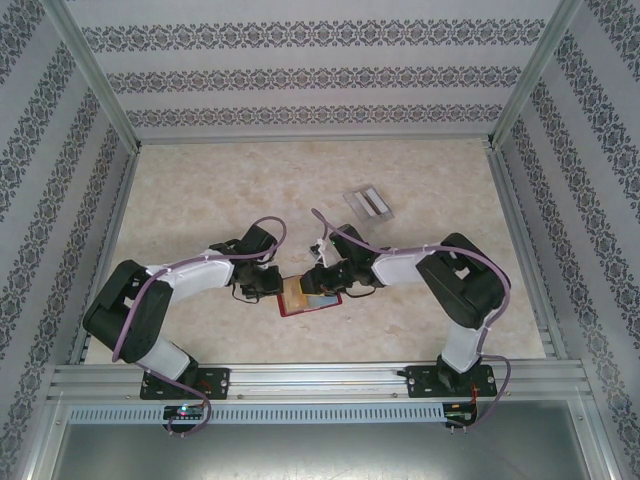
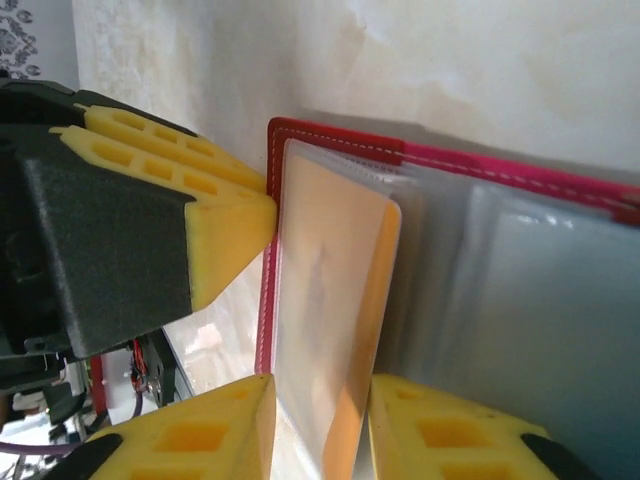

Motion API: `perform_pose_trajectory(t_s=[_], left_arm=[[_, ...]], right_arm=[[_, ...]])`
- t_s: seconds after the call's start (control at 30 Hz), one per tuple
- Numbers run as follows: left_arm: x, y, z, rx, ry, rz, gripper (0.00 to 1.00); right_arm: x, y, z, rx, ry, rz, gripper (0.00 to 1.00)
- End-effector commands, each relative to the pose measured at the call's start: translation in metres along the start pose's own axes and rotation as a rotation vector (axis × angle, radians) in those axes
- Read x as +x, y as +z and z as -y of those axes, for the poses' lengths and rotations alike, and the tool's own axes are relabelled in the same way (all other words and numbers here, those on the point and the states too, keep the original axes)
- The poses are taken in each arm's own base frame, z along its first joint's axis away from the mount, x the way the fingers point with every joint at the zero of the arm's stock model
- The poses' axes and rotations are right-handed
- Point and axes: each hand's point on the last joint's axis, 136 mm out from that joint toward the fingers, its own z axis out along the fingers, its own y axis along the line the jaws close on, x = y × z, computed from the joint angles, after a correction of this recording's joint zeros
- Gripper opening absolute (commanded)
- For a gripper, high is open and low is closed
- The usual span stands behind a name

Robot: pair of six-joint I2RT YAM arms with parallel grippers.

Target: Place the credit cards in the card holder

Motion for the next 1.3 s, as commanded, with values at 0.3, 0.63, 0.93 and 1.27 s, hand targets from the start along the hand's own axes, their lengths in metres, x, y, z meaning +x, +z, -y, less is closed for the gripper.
perform_pose_trajectory(t_s=[0.3,0.63,0.93,1.27], left_arm=[[-0.006,-0.022,0.005,0.018,0.041,0.078,0.21],[0.005,-0.02,0.002,0.024,0.034,0.038,0.31],[0.011,-0.006,0.002,0.061,0.013,0.017,0.29],[0.012,-0.002,-0.002,0.021,0.017,-0.012,0.26]], right_arm=[[0.004,-0.055,0.026,0.303,-0.043,0.141,0.45],[0.014,-0.04,0.056,0.379,-0.032,0.084,0.47],[0.015,-0.027,0.047,0.348,-0.053,0.056,0.44],[0.019,-0.015,0.028,0.3,-0.067,0.041,0.41]])
